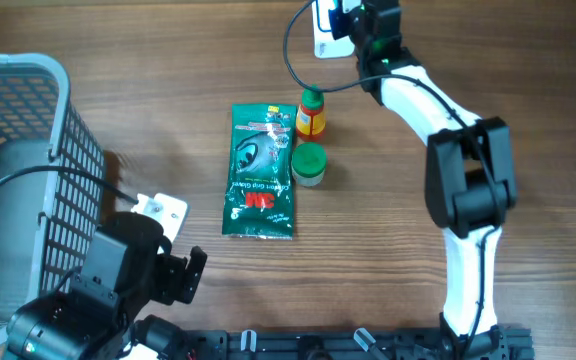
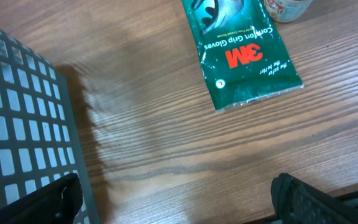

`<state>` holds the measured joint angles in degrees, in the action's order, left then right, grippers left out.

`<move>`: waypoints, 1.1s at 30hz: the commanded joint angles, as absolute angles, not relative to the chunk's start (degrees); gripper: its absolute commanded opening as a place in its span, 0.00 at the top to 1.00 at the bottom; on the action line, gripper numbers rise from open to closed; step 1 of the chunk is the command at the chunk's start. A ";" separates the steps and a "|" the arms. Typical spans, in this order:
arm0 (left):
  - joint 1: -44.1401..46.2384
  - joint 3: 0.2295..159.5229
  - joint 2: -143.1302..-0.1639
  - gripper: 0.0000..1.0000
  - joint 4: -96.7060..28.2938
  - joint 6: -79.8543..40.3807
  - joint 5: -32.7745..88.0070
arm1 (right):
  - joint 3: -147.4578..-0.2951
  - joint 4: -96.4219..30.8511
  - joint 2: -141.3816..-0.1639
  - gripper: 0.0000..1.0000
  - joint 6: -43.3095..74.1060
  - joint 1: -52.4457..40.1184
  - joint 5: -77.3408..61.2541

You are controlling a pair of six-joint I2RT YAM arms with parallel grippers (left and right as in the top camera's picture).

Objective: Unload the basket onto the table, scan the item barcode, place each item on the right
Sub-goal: 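Lift tissue pack with right gripper and hold it at the scanner, then carry tissue pack with right gripper to the right table edge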

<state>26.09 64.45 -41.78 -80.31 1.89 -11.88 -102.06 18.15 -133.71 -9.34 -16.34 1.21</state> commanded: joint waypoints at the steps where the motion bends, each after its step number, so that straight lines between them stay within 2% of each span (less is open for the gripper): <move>1: 25.87 64.62 -41.63 0.00 -80.23 2.37 -11.38 | -107.24 18.90 -136.49 0.95 -10.57 -16.91 0.10; 8: 25.87 64.62 -41.63 0.00 -80.23 2.37 -11.38 | -107.26 16.43 -135.92 0.96 -9.91 -16.91 3.22; 14: 25.87 64.62 -41.63 0.00 -80.23 2.37 -11.38 | -107.26 7.92 -122.89 0.96 -8.99 -13.58 13.61; 20: 25.87 64.62 -41.63 0.01 -80.23 2.37 -11.38 | -107.26 -12.56 -114.52 0.96 -8.84 0.21 20.62; 23: 25.87 64.62 -41.63 0.00 -80.23 2.37 -11.38 | -105.47 -23.90 -115.07 0.95 -8.60 12.78 21.80; 27: 25.87 64.62 -41.63 0.00 -80.23 2.37 -11.38 | -97.82 -24.05 -117.89 0.95 -2.92 28.34 20.99; 29: 25.87 64.62 -41.63 0.00 -80.23 2.37 -11.38 | -95.68 -24.73 -121.30 0.95 0.03 35.29 16.05; 32: 25.87 64.62 -41.63 0.00 -80.23 2.37 -11.38 | -95.50 -26.72 -126.02 0.95 2.13 40.56 12.82; 33: 25.87 64.62 -41.63 0.00 -80.23 2.37 -11.35 | -95.50 -27.16 -126.17 0.91 3.86 41.39 12.78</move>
<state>26.09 64.45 -41.78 -80.36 1.91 -11.88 -95.59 -26.89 -125.08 -0.40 40.91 15.59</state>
